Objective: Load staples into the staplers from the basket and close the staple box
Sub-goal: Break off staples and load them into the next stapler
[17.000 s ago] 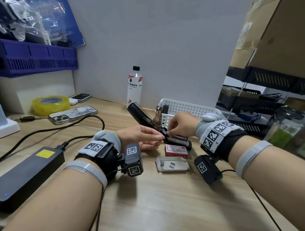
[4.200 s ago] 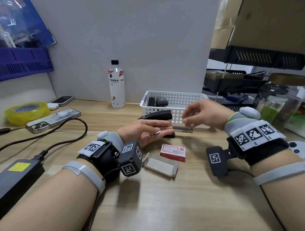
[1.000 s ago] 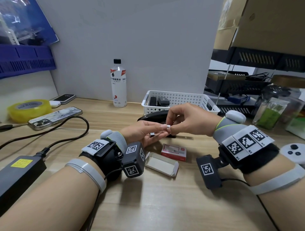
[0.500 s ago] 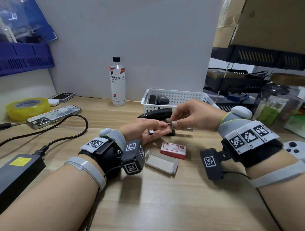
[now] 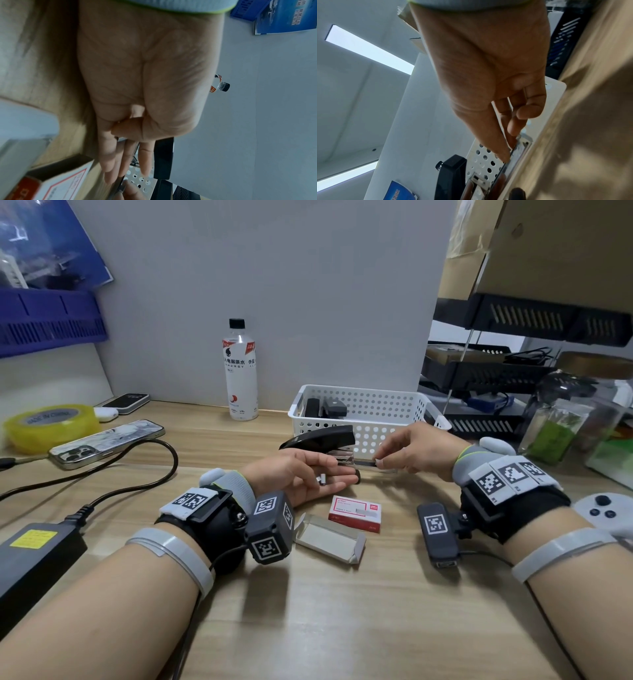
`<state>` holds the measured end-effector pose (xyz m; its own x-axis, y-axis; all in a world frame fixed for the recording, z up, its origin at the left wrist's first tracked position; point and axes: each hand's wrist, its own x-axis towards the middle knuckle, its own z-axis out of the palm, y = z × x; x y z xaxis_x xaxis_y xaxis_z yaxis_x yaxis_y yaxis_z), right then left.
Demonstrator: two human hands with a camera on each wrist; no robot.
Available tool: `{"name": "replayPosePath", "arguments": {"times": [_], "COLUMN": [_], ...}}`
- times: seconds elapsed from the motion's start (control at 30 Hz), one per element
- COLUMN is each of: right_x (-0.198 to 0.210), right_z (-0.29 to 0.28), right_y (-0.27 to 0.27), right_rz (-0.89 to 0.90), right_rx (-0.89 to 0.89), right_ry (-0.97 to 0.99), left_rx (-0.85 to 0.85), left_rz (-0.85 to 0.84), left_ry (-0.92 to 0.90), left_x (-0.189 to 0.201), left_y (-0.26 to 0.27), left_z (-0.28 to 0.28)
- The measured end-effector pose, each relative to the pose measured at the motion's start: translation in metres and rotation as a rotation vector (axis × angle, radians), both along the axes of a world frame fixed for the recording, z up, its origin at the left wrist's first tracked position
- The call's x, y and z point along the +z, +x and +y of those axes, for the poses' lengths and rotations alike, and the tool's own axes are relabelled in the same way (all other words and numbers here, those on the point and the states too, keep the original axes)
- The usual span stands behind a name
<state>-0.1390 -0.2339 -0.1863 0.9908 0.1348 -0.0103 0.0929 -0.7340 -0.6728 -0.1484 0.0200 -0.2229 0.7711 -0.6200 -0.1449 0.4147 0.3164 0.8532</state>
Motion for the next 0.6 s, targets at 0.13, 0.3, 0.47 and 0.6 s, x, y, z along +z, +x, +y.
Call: {"name": "replayPosePath", "arguments": {"times": [0.13, 0.3, 0.47, 0.6], "right_x": [-0.0026, -0.0037, -0.0052, -0.0064], "right_z": [-0.0003, -0.0001, 0.0003, -0.0004], "right_y": [0.0018, 0.0019, 0.0032, 0.0052], "right_rz": [0.007, 0.005, 0.000, 0.015], "right_rx": [-0.003, 0.006, 0.008, 0.013], "right_ry": [0.023, 0.053, 0.074, 0.091], "left_rx": [-0.036, -0.064, -0.034, -0.037], "left_rz": [-0.005, 0.010, 0.031, 0.033], "left_ry": [-0.003, -0.027, -0.060, -0.035], "left_x": [-0.0019, -0.0008, 0.0020, 0.0045], "left_y": [0.0015, -0.0007, -0.0046, -0.0067], "left_z": [0.0021, 0.0038, 0.0026, 0.0034]}}
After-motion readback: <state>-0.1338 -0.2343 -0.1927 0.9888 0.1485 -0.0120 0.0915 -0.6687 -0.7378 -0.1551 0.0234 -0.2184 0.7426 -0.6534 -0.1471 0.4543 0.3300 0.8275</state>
